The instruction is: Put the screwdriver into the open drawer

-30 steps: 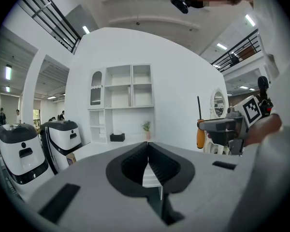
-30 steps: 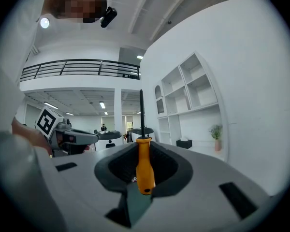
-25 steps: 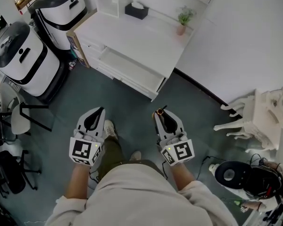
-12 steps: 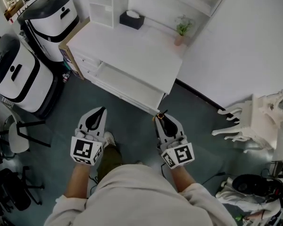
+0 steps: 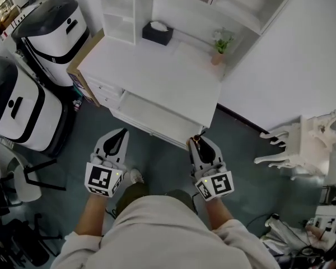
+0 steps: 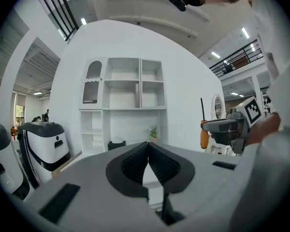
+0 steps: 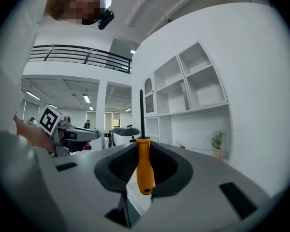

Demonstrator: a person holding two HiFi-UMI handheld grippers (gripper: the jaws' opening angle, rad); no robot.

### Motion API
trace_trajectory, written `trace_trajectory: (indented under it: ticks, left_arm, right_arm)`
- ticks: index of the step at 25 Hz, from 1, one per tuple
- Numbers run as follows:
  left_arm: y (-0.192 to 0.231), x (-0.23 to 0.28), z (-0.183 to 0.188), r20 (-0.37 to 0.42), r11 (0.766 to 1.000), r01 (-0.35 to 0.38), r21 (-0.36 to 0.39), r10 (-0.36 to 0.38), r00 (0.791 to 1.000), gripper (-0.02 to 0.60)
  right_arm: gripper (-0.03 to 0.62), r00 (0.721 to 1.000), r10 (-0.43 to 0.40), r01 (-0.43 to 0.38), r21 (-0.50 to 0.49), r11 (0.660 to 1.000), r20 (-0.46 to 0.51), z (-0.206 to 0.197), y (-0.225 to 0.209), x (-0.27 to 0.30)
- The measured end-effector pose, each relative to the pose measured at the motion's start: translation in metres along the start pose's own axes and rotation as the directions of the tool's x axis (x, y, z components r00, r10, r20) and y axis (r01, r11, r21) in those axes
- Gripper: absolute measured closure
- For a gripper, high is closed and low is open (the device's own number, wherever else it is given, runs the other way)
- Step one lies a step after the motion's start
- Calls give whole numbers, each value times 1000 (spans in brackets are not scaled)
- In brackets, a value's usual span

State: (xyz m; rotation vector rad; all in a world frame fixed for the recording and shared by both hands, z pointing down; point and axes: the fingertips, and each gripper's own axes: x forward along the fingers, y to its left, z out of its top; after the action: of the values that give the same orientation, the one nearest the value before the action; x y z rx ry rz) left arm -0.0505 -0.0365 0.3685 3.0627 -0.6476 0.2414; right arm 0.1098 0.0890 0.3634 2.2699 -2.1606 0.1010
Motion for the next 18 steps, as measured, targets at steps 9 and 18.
trace_trajectory:
  ticks: [9,18]
  left_arm:
    - [36,23,-3,-8,1000,-20,-9,20,1000,577]
    - [32,42,1,-17,990,-139,-24,138,990,577]
  right_arm:
    - [517,1000,6,-6,-12,1000,-11,1,-12,43]
    - [517,990,132,-135,-66,989,-48,-4,-46,80]
